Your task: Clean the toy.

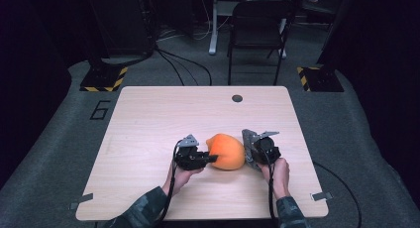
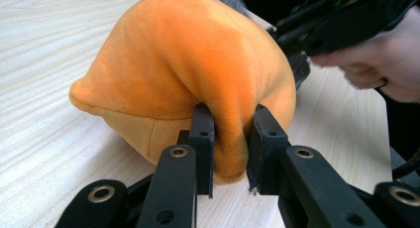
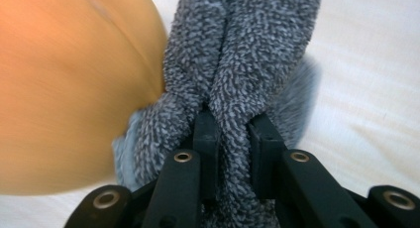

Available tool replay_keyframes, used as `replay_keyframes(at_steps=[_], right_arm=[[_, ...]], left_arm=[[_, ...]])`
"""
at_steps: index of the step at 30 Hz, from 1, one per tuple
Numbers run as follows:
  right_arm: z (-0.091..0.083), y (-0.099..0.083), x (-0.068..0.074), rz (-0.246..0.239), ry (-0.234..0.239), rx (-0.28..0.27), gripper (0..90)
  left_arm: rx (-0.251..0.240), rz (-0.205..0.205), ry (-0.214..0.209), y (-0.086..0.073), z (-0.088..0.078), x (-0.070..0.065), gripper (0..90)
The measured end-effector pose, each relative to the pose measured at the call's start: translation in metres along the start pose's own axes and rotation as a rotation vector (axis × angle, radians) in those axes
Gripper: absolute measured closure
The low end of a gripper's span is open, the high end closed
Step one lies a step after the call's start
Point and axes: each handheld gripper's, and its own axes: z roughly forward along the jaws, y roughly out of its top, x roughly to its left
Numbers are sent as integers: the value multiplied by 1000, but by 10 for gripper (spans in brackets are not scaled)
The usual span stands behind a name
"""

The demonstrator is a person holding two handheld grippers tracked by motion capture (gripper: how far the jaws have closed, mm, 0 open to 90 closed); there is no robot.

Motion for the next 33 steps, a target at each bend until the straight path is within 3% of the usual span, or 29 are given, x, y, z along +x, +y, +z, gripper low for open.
replay_keyframes(at_steps=[2,4,9,10,13,16,18,20,23,33], right_arm=[[5,-2,-2,14,-7,28,774],[2,0,-3,14,-5,21,775],[-43,15,3,-1,32,-121,775],[-54,19,8,2,51,-150,775],[-82,29,27,-56,119,-251,775],[-97,36,52,-104,182,-303,774],[-97,37,65,-135,197,-304,773],[-86,36,75,-157,203,-271,772],[-68,32,76,-174,161,-225,772],[-51,24,43,-95,109,-170,771]], left_arm=[[-2,-5,1,0,0,0,753],[-4,-4,2,0,0,0,752],[-2,-2,2,0,0,0,752],[-2,-2,3,0,0,0,752],[-4,3,4,0,0,-1,752],[-4,6,5,0,0,-1,752],[-2,13,7,0,0,-1,751],[0,14,6,0,0,-1,752],[4,11,9,0,0,0,751],[3,3,4,0,1,-1,749]])
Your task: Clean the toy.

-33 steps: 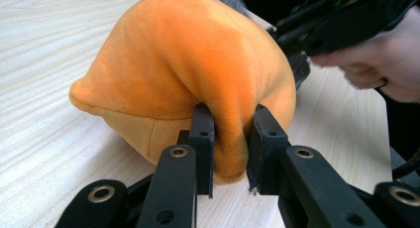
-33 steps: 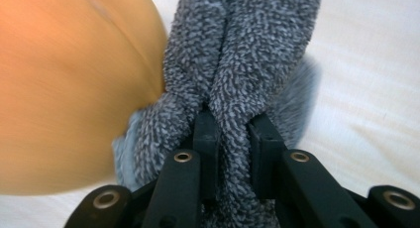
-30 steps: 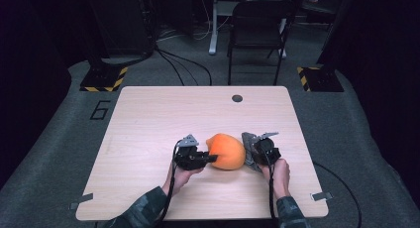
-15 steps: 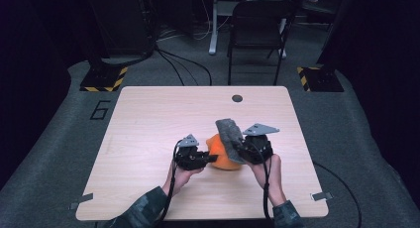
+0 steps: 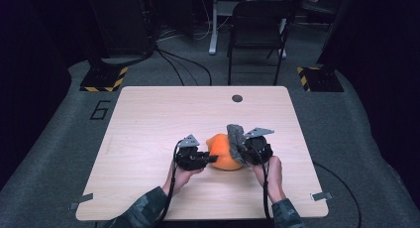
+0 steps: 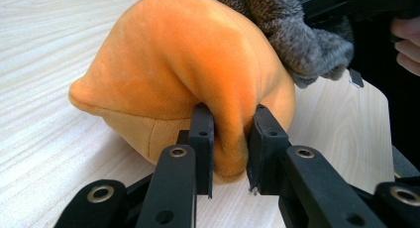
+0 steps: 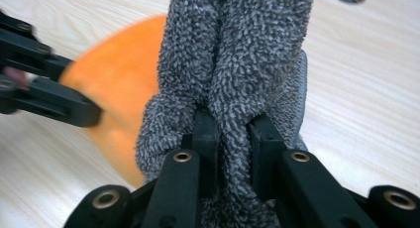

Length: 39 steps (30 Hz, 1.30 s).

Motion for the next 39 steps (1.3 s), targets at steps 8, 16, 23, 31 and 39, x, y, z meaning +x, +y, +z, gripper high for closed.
replay_keyframes(at_steps=[8,16,23,31,39], right_arm=[[12,-12,-18,44,-51,61,772],[30,-27,-35,76,-96,130,771],[49,-40,-42,101,-105,214,770],[16,-22,-43,83,-130,125,770],[-21,11,5,-26,-67,0,773]], left_arm=[[0,0,-1,0,0,0,748],[-2,-2,-2,0,0,0,747],[-5,0,1,0,-1,2,746],[-9,-11,1,0,-1,2,744],[-10,-9,5,0,-1,2,742]])
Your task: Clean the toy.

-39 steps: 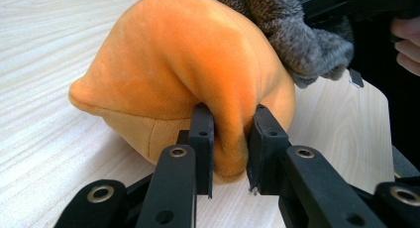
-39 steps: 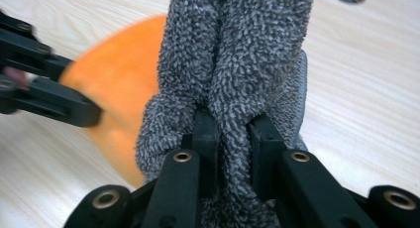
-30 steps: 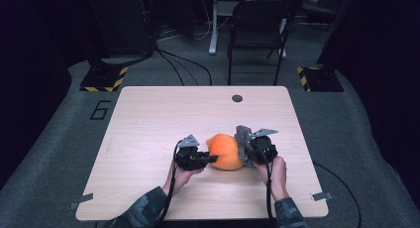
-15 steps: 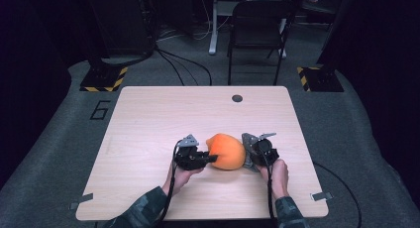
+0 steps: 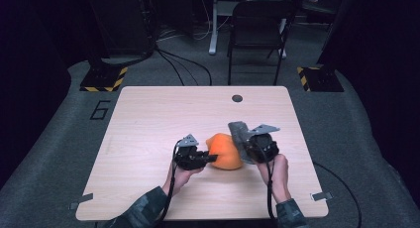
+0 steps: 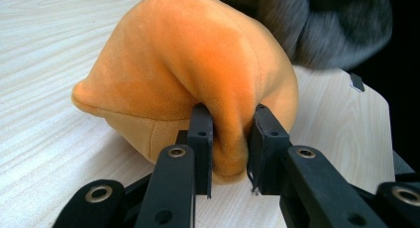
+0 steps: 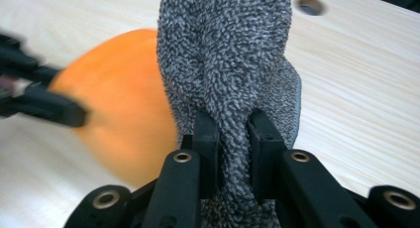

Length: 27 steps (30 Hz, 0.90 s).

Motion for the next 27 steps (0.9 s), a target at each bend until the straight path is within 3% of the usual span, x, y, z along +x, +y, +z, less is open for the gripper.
replay_keyframes(at_steps=[2,5,10,16,21,25,27], right_arm=[[13,-2,11,-28,-17,40,776],[26,-7,13,-44,-32,61,779],[29,-10,9,-41,-32,49,781],[31,-11,9,-41,-31,50,783],[33,-12,7,-35,-31,53,784],[33,-11,7,-38,-25,60,783],[34,-11,5,-43,-19,56,783]], left_arm=[[5,1,7,-1,0,1,740],[7,-8,5,-2,1,3,733],[5,5,12,-2,2,2,697],[6,44,14,0,1,3,553],[24,146,19,1,-2,2,408],[38,306,62,0,-3,-2,252],[45,363,77,-1,-4,-5,221]])
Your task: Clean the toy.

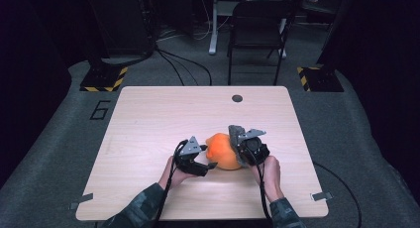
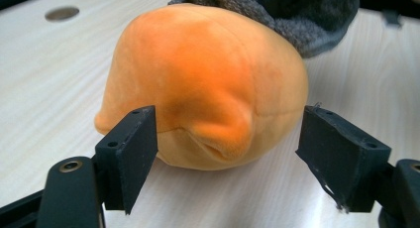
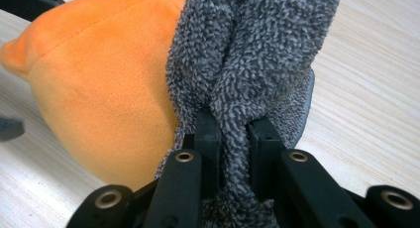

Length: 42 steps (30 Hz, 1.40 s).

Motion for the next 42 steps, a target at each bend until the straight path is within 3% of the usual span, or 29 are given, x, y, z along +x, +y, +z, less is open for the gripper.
replay_keyframes(at_steps=[5,12,13,16,19,24,27,29,31,34,38,42], right_arm=[[1,0,-1,13,3,6,783],[2,0,-3,16,7,5,783],[2,0,-3,17,8,4,783],[2,0,-4,16,9,3,783],[3,0,-4,22,9,9,783],[3,-1,-4,27,14,0,783],[-2,-1,-10,37,30,-23,781],[-11,-2,-20,64,21,-38,780],[-20,-6,-34,93,-17,-45,780],[-25,-19,-57,157,-62,-26,780],[-10,-34,-71,208,-67,32,779],[0,-38,-73,204,-65,55,778]], left_arm=[[38,120,22,-4,5,-2,152],[50,178,51,-10,15,7,156],[47,191,40,-11,17,7,160],[42,251,39,-12,22,5,192],[20,277,39,-14,23,4,261],[1,279,54,-17,24,5,524],[-9,271,59,-17,23,5,620],[-11,272,68,-17,23,4,657],[-10,264,74,-18,22,5,681],[-20,246,69,-19,22,7,717],[-35,254,78,-19,22,5,750],[-53,259,87,-20,21,3,778]])
